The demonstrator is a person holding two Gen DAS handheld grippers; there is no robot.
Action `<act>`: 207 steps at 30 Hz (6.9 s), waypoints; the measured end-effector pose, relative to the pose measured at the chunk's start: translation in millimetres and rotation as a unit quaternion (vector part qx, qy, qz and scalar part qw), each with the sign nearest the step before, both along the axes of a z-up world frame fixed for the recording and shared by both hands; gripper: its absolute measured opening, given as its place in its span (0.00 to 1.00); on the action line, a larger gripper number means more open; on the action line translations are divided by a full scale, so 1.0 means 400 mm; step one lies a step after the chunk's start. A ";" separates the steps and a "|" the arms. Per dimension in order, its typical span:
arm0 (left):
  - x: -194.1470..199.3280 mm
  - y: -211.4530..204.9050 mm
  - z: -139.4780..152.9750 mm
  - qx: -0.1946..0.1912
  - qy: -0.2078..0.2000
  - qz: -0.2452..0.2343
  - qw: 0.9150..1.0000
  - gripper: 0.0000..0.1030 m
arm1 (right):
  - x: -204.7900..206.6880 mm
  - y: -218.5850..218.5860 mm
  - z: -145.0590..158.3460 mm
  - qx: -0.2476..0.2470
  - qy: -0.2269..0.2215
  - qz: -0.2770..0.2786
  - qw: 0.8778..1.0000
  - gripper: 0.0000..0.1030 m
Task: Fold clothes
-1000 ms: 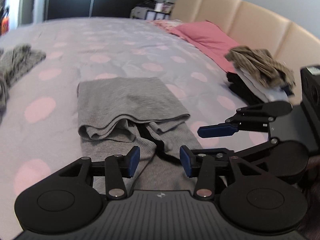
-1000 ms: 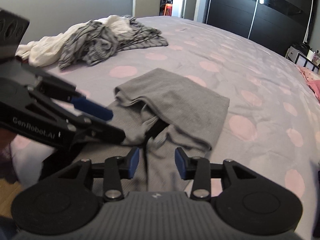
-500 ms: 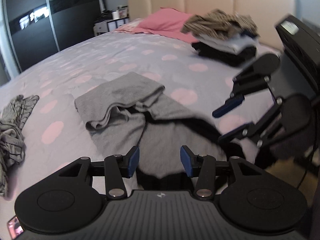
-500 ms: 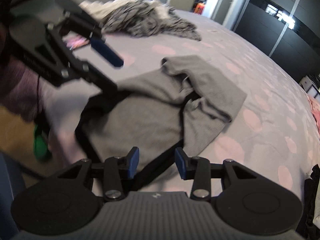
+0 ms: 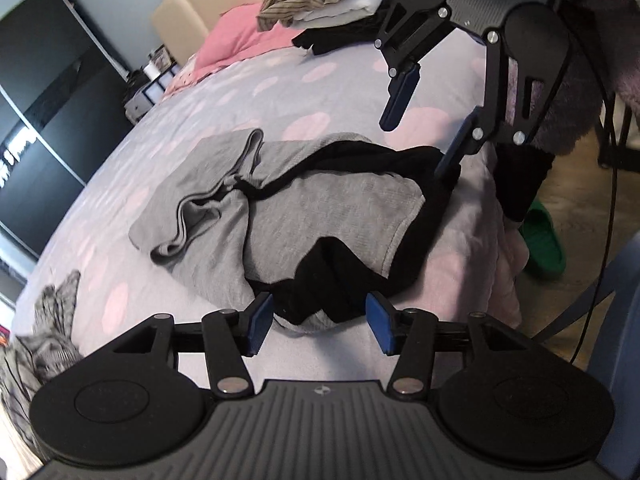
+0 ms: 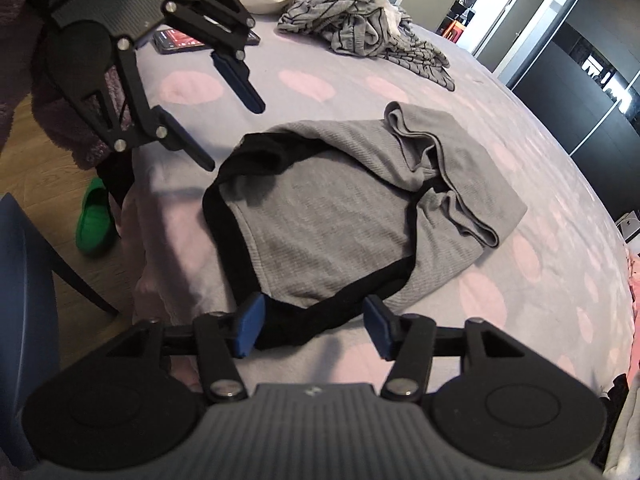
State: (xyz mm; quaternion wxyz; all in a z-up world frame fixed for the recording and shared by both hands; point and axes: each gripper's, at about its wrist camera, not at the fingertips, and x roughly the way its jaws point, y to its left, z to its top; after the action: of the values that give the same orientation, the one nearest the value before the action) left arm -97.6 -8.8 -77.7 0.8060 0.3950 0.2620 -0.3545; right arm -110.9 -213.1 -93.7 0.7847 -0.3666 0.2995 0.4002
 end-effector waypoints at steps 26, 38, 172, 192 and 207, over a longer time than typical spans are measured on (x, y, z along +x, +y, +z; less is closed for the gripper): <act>0.022 -0.006 -0.101 0.112 -0.096 -0.107 0.983 0.48 | 0.016 0.036 -0.067 -0.074 -0.064 0.055 0.994 0.60; 0.030 -0.028 -0.110 0.125 -0.072 -0.129 0.981 0.09 | 0.030 0.047 -0.048 -0.053 -0.030 0.078 0.995 0.13; 0.717 0.184 -0.097 -0.436 0.250 0.396 0.769 0.27 | 0.784 -0.039 -0.105 0.350 0.240 -0.371 0.826 0.31; 0.592 0.091 0.096 -0.440 0.183 0.336 0.812 0.19 | 0.650 -0.103 0.105 0.396 0.184 -0.350 0.829 0.24; 0.482 -0.134 0.320 -0.454 0.200 0.242 0.833 0.18 | 0.442 -0.363 0.370 0.425 0.130 -0.365 0.818 0.24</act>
State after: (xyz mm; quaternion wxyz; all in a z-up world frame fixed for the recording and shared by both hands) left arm 95.3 -62.6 50.5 0.8848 -0.1715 0.3143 -0.2983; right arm 66.1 -358.2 54.5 0.9049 0.1945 0.3109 0.2161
